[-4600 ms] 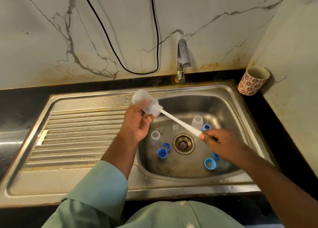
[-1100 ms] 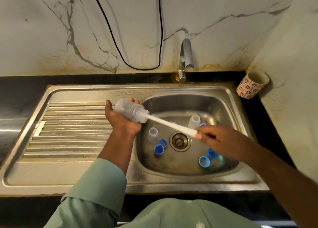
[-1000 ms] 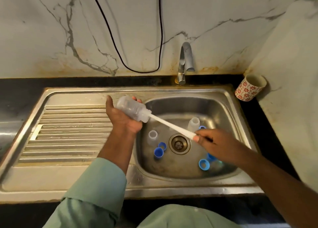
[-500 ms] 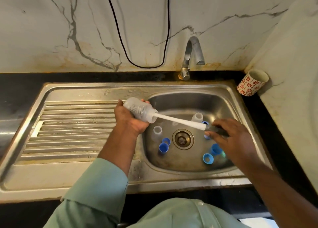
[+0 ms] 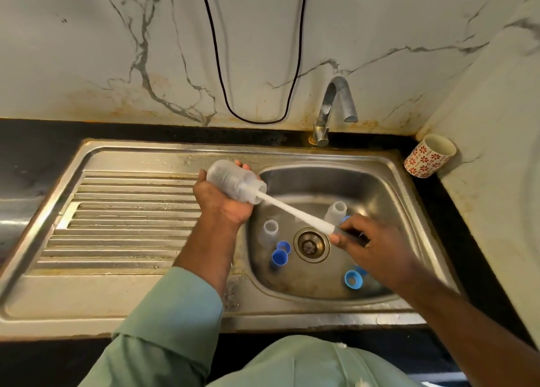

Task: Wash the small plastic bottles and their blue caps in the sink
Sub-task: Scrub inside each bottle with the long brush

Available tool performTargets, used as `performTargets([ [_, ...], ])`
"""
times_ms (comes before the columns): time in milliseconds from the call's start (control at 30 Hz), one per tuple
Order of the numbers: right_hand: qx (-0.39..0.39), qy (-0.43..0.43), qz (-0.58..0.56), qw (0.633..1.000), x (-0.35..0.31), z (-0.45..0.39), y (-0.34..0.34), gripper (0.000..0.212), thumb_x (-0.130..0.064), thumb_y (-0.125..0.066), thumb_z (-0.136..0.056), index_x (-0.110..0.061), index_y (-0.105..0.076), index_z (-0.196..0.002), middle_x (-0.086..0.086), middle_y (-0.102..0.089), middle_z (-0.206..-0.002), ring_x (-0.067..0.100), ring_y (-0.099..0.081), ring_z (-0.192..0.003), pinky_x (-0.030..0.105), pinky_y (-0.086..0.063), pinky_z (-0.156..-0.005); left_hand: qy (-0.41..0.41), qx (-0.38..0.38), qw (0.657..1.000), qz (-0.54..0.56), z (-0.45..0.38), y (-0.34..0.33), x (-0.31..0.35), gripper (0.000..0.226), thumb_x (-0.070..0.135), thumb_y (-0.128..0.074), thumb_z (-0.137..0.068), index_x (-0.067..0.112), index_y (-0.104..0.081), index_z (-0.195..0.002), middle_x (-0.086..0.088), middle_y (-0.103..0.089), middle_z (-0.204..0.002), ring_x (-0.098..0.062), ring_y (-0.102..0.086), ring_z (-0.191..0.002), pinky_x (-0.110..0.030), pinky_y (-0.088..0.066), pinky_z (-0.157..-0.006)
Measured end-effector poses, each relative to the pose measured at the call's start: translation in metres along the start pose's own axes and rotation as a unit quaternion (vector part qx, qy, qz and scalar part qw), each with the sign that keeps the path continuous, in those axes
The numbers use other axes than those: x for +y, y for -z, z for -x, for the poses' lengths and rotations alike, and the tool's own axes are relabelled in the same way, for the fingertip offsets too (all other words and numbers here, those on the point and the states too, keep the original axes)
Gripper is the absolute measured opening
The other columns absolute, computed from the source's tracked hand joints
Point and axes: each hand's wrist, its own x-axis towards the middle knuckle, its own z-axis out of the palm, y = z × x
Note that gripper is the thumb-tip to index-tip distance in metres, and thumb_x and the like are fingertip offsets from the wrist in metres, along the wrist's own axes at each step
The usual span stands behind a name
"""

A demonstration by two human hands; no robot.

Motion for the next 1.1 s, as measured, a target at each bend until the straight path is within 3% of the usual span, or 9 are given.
performTargets([
  [133,-0.061,-0.028,-0.013,0.998,-0.012,0.004,0.0,0.024,-0.044,-0.051,-0.095,-0.031,-0.058,-0.076,0.0,-0.062,-0.067,0.016,-0.062,-0.063,0.033,-0.054,-0.065,-0.047,-0.029,0.998,0.001,0.004,-0.004,0.012,0.051,0.057,-0.042,-0.095,0.009,-0.061,-0.098,-0.008,-0.063,-0.077,-0.021,-0.062,-0.069,-0.029,-0.052,-0.069],
  [267,-0.095,0.023,-0.019,0.995,-0.012,0.002,0.007,0.015,-0.036,-0.069,-0.086,-0.044,-0.057,-0.082,-0.006,-0.062,-0.072,0.01,-0.058,-0.069,0.021,-0.049,-0.063,-0.049,-0.045,0.998,0.011,0.003,0.001,0.006,0.048,0.052,-0.04,-0.097,0.009,-0.06,-0.093,-0.009,-0.062,-0.073,-0.022,-0.062,-0.064,-0.031,-0.049,-0.071],
  [333,-0.065,0.051,0.003,0.997,-0.009,-0.002,0.005,0.033,-0.031,-0.079,-0.077,-0.049,-0.054,-0.088,-0.012,-0.062,-0.084,0.007,-0.059,-0.076,0.026,-0.053,-0.071,-0.047,-0.043,0.998,0.005,0.003,0.001,0.005,0.047,0.05,-0.039,-0.098,0.008,-0.06,-0.088,-0.008,-0.062,-0.069,-0.022,-0.061,-0.062,-0.03,-0.048,-0.069],
  [433,-0.014,0.024,-0.106,0.994,-0.009,0.0,0.0,0.038,-0.018,-0.083,-0.074,-0.042,-0.06,-0.093,-0.006,-0.06,-0.091,0.007,-0.06,-0.064,0.023,-0.054,-0.057,-0.039,-0.056,0.998,0.001,0.004,0.004,0.006,0.048,0.05,-0.04,-0.097,0.009,-0.06,-0.086,-0.008,-0.06,-0.07,-0.022,-0.061,-0.06,-0.029,-0.05,-0.066],
  [500,-0.077,-0.048,-0.28,0.956,-0.012,0.006,-0.004,0.019,-0.016,-0.076,-0.079,-0.023,-0.068,-0.095,0.01,-0.066,-0.087,0.018,-0.06,-0.05,0.031,-0.051,-0.045,-0.038,-0.068,0.997,0.004,0.004,0.004,0.007,0.047,0.049,-0.041,-0.096,0.009,-0.061,-0.082,-0.007,-0.06,-0.071,-0.022,-0.061,-0.06,-0.029,-0.05,-0.066],
  [567,-0.193,-0.119,-0.427,0.875,-0.007,0.01,-0.005,0.017,-0.02,-0.068,-0.084,-0.009,-0.069,-0.097,0.022,-0.067,-0.084,0.022,-0.053,-0.04,0.026,-0.044,-0.036,-0.034,-0.086,0.996,-0.008,0.004,0.005,0.009,0.046,0.047,-0.039,-0.096,0.01,-0.059,-0.076,-0.006,-0.058,-0.068,-0.021,-0.06,-0.057,-0.027,-0.05,-0.062],
  [667,-0.298,-0.169,-0.477,0.809,0.002,0.004,0.012,0.023,-0.025,-0.066,-0.088,-0.005,-0.069,-0.1,0.024,-0.062,-0.082,0.015,-0.048,-0.037,0.02,-0.039,-0.033,-0.008,-0.122,0.99,-0.071,0.004,0.007,0.01,0.041,0.047,-0.038,-0.096,0.013,-0.056,-0.082,-0.003,-0.056,-0.069,-0.018,-0.058,-0.057,-0.025,-0.051,-0.059],
  [900,-0.267,-0.105,-0.169,0.943,-0.025,-0.013,0.057,0.019,-0.029,-0.056,-0.096,-0.021,-0.067,-0.108,0.012,-0.072,-0.082,0.015,-0.049,-0.044,0.024,-0.043,-0.04,-0.046,-0.056,0.993,-0.095,0.003,0.014,-0.002,0.047,0.056,-0.041,-0.095,0.013,-0.06,-0.09,-0.005,-0.058,-0.073,-0.021,-0.058,-0.062,-0.029,-0.049,-0.065],
  [1100,-0.117,-0.04,-0.062,0.99,-0.05,0.013,0.026,0.015,-0.031,-0.053,-0.098,-0.036,-0.064,-0.107,-0.001,-0.064,-0.071,0.005,-0.053,-0.046,0.015,-0.044,-0.043,-0.138,-0.046,0.988,0.053,-0.005,0.008,-0.006,0.048,0.054,-0.038,-0.098,0.011,-0.057,-0.108,-0.009,-0.06,-0.08,-0.024,-0.062,-0.064,-0.03,-0.052,-0.069],
])
